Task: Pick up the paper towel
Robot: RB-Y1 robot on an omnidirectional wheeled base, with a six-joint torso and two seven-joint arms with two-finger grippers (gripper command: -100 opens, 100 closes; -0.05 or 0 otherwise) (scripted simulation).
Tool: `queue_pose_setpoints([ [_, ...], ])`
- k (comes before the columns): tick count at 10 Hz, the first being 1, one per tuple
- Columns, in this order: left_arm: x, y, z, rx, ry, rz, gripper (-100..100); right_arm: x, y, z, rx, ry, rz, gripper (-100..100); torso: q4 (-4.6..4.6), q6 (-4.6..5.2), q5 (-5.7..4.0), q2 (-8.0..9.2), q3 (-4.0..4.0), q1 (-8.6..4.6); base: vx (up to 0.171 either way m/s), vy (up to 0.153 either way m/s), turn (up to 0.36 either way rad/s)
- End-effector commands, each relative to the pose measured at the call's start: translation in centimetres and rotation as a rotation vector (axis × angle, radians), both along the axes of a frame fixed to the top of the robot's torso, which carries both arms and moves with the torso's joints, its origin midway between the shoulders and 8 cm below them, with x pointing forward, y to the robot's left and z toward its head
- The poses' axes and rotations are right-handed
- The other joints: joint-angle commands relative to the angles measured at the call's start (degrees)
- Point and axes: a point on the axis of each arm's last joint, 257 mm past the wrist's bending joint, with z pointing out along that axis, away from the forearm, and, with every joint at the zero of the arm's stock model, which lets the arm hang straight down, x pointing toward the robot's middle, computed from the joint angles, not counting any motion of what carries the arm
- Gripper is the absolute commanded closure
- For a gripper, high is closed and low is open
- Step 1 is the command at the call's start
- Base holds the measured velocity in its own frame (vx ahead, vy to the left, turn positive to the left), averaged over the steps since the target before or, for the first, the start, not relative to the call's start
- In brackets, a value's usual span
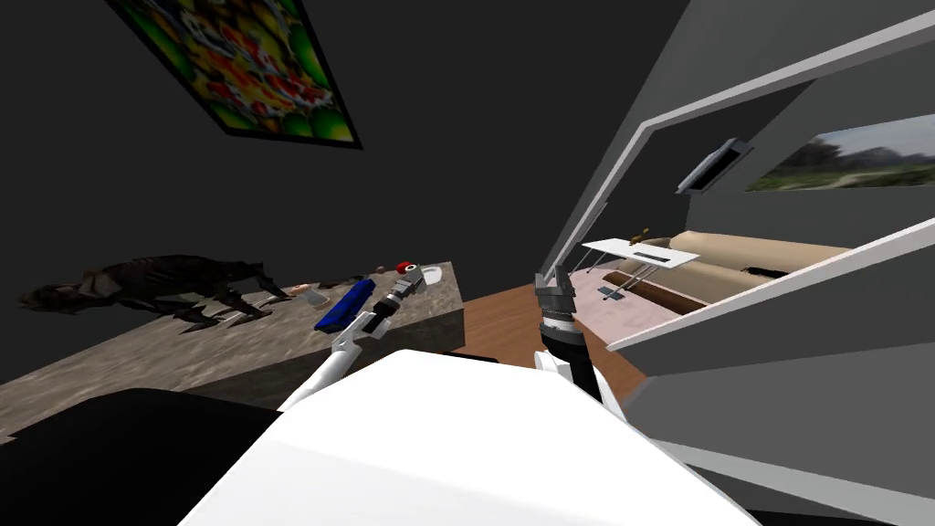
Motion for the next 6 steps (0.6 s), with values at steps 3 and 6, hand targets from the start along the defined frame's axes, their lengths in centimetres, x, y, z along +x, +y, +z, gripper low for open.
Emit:
queue_pose_setpoints([
  [3,1.3,5.3,2.5,0.001,-0.062,0.141,-100,0.0,0.0,0.0,0.000,0.000,0.000,0,-0.04,0.05,-0.08,-0.16,-0.10,-0.38,-0.057,0.070,-0.253],
  [6,0.4,9.3,4.8,0.059,-0.110,0.229,-100,0.0,0.0,0.0,0.000,0.000,0.000,0,0.02,0.01,-0.03,0.02,0.02,-0.07,-0.104,0.092,-0.396],
])
